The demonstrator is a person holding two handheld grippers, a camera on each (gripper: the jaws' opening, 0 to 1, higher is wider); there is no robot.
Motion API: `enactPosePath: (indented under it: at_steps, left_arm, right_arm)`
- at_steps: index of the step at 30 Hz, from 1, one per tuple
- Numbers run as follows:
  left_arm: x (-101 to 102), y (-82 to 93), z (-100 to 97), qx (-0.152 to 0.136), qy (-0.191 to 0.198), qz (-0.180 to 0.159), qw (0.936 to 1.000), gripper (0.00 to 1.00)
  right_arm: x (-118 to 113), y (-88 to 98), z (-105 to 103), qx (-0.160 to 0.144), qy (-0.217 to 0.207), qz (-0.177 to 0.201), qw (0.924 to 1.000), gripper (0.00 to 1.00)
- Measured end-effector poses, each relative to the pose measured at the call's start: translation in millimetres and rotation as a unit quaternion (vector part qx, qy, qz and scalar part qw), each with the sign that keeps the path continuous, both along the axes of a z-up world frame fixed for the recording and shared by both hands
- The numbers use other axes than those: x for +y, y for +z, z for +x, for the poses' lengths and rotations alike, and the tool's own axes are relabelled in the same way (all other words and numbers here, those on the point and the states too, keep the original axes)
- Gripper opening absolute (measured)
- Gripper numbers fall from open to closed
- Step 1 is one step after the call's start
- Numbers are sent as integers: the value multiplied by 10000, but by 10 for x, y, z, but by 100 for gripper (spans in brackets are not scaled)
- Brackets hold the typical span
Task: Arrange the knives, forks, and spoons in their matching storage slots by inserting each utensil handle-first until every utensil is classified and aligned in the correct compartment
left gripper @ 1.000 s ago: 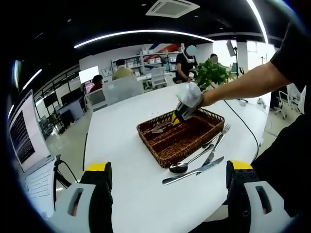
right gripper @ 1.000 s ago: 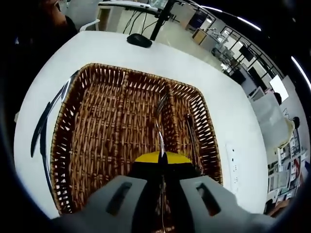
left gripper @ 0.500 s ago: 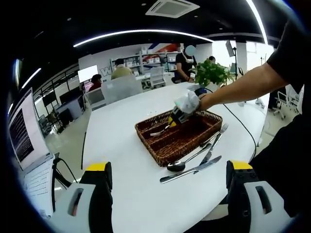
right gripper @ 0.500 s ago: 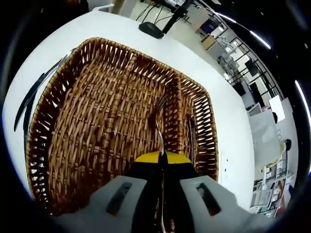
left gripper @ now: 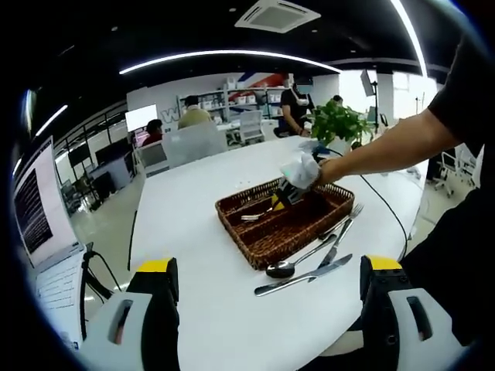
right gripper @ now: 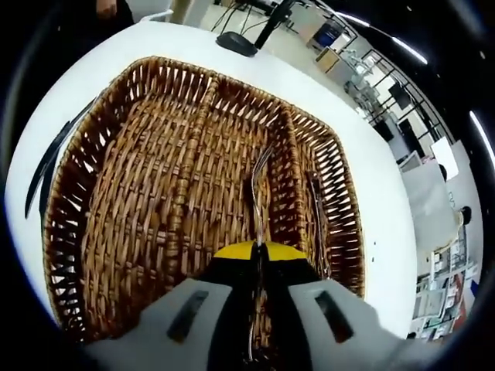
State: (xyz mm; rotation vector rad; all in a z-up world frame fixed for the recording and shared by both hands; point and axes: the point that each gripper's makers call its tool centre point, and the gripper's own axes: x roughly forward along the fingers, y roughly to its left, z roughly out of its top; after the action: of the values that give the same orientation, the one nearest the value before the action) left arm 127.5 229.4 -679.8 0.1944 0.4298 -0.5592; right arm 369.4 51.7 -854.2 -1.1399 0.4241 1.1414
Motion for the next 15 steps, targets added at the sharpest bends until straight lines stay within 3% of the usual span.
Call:
enactPosePath:
  at_steps: [4, 8, 11, 13, 15]
  left_arm:
    - [-3, -19, -7, 15, -24, 11, 10000, 99]
    - [-16, -16, -1, 0, -38, -25, 10000, 99]
    - [-17, -14, 6, -16, -54, 6, 10000, 99]
    - [-5, -10, 15, -26, -33, 20, 10000, 99]
    - [64, -6, 57, -90, 97, 163, 9998, 99]
  right_arm:
    - [42, 63, -44, 157, -37, 205, 9997, 9]
    - [54, 140, -7, 66, -56, 270, 9996, 10]
    - [78, 248, 14, 214, -289, 611, 9975, 13]
    - [111, 342, -9, 366, -446, 946, 9938, 22]
    - [90, 490, 8, 315, -508, 1139, 9917, 36]
